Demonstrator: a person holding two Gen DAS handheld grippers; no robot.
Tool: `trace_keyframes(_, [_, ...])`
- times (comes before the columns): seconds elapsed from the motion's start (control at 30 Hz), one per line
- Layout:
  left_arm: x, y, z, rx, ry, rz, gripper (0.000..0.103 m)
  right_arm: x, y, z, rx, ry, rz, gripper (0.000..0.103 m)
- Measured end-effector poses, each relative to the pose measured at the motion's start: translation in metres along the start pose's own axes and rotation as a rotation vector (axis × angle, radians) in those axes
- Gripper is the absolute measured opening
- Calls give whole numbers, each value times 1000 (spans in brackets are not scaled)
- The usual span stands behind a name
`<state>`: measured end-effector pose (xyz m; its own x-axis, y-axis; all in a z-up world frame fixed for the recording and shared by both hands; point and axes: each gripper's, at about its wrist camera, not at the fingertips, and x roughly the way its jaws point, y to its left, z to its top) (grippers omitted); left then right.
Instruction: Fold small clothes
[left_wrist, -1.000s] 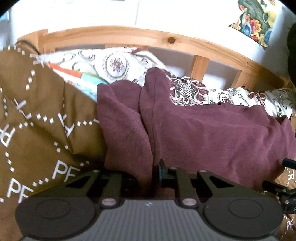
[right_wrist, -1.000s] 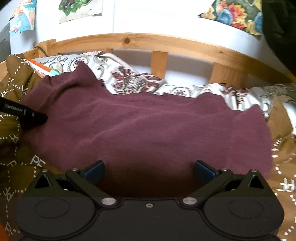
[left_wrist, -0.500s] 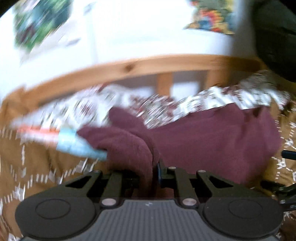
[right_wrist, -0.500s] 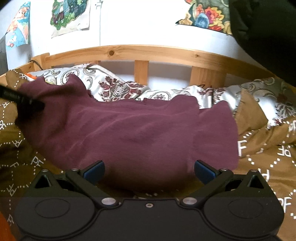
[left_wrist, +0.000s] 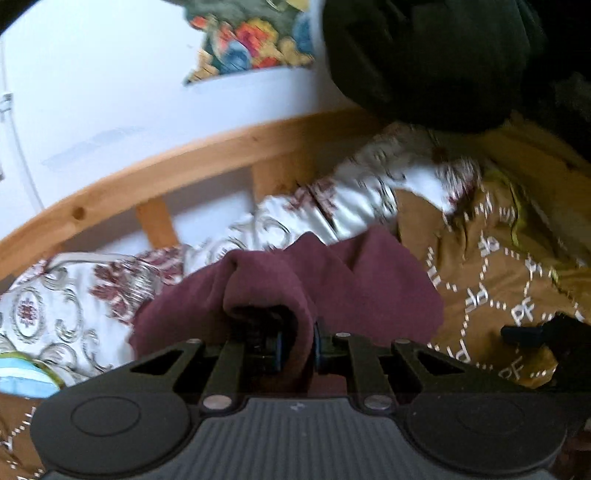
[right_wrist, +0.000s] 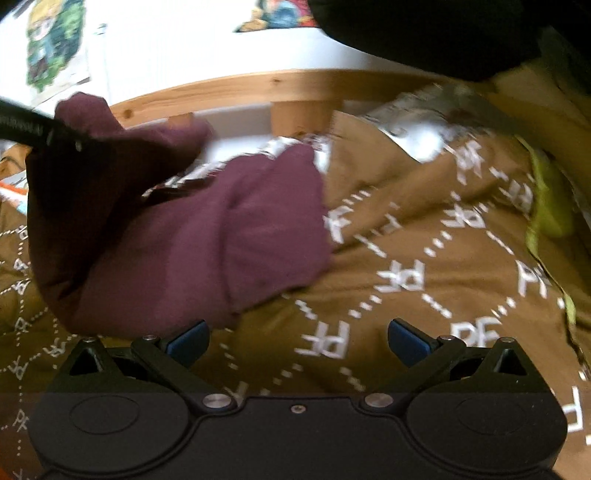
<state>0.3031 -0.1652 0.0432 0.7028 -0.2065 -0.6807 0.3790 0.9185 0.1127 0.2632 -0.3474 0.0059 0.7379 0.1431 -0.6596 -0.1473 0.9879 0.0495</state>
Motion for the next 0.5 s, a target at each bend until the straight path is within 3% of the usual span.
trace_keyframes(0.1, [11, -6, -9, 2, 12, -4, 19, 1, -13, -6, 34, 17, 1, 103])
trace_keyframes(0.17, [11, -2, -14, -17, 11, -39, 26, 1, -17, -9, 35, 17, 6, 103])
trace_keyframes(0.2, [8, 2, -17, -32, 6, -58, 35, 0, -18, -11, 30, 13, 8, 103])
trace_keyframes(0.23, [4, 5, -20, -50, 0, -85, 50, 0, -18, -11, 26, 12, 7, 103])
trace_keyframes(0.33, [-13, 15, -28, -103, -37, -168, 77, 0, -15, -10, 23, 8, 18, 102])
trace_keyframes(0.5, [-43, 31, -46, -128, -88, -259, 94, -2, -5, -4, 12, -8, 21, 102])
